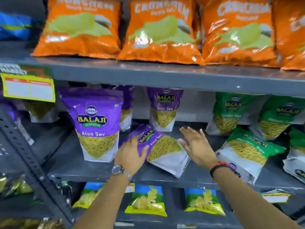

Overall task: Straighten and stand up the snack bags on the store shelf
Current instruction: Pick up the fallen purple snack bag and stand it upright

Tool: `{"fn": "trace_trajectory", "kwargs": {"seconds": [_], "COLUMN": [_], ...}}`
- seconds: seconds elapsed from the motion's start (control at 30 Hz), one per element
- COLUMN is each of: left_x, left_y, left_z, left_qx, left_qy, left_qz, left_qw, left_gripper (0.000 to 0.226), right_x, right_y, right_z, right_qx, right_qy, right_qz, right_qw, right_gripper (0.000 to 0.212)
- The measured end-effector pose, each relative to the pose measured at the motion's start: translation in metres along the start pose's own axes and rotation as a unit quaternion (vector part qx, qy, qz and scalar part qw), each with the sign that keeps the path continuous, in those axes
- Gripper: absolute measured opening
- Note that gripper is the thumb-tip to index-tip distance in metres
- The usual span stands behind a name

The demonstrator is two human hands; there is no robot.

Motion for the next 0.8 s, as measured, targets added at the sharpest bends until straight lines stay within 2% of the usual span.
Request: {"fn": "trace_trajectory", "kwargs": {"seconds": [0.03,0.1,0.13,0.2,0.23,0.3,0.4,0.47,0.57,0.63,0.73,0.8], "left_x": [-0.026,-0.065,-0.083,-0.110,-0.121,-0.137,-0.154,-0.158,-0.156,-0.148,-0.133,-0.119], "left_y": [-0.017,-0.043,-0.053,-0.053,-0.049,-0.042,-0.033,-0.031,-0.026,-0.020,-0.012,-0.009], "left_z": [0.002,-0.004,-0.012,-0.026,-0.027,-0.023,-0.020,-0.020,-0.024,-0.028,-0.035,-0.037], "left_qx": [0.072,0.205,0.285,0.399,0.426,0.444,0.449,0.444,0.429,0.417,0.369,0.327], "left_qy": [-0.071,-0.187,-0.224,-0.254,-0.258,-0.243,-0.229,-0.217,-0.219,-0.224,-0.244,-0.247], "left_qz": [-0.007,-0.063,-0.157,-0.348,-0.411,-0.499,-0.571,-0.610,-0.627,-0.628,-0.617,-0.609], "left_qw": [0.995,0.959,0.919,0.809,0.763,0.703,0.648,0.619,0.612,0.618,0.651,0.679], "left_gripper": [0.049,0.053,0.050,0.035,0.028,0.017,0.003,0.007,0.009,0.011,0.014,0.019], "right_x": [-0.013,-0.034,-0.045,-0.068,-0.080,-0.090,-0.095,-0.097,-0.099,-0.092,-0.078,-0.068], "right_y": [0.012,0.031,0.037,0.046,0.050,0.049,0.055,0.059,0.071,0.066,0.062,0.057], "right_z": [0.011,0.029,0.038,0.053,0.059,0.061,0.061,0.057,0.041,0.025,0.000,-0.015], "right_qx": [-0.042,-0.105,-0.131,-0.163,-0.171,-0.164,-0.181,-0.180,-0.185,-0.180,-0.183,-0.171], "right_qy": [-0.035,-0.110,-0.146,-0.196,-0.226,-0.290,-0.327,-0.318,-0.304,-0.285,-0.235,-0.194], "right_qz": [0.025,0.066,0.106,0.210,0.247,0.266,0.299,0.325,0.341,0.388,0.430,0.435], "right_qw": [0.998,0.986,0.975,0.944,0.927,0.904,0.878,0.872,0.870,0.858,0.852,0.863], "right_gripper": [0.055,0.049,0.048,0.043,0.040,0.036,0.017,0.013,0.046,0.046,0.050,0.067]}}
Point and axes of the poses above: each hand's wrist, its own z-axis towards the middle knuckle, its own x-axis out of the back of the hand, y = z × x, the point moved 8 cm from there along z, towards the middle knuckle
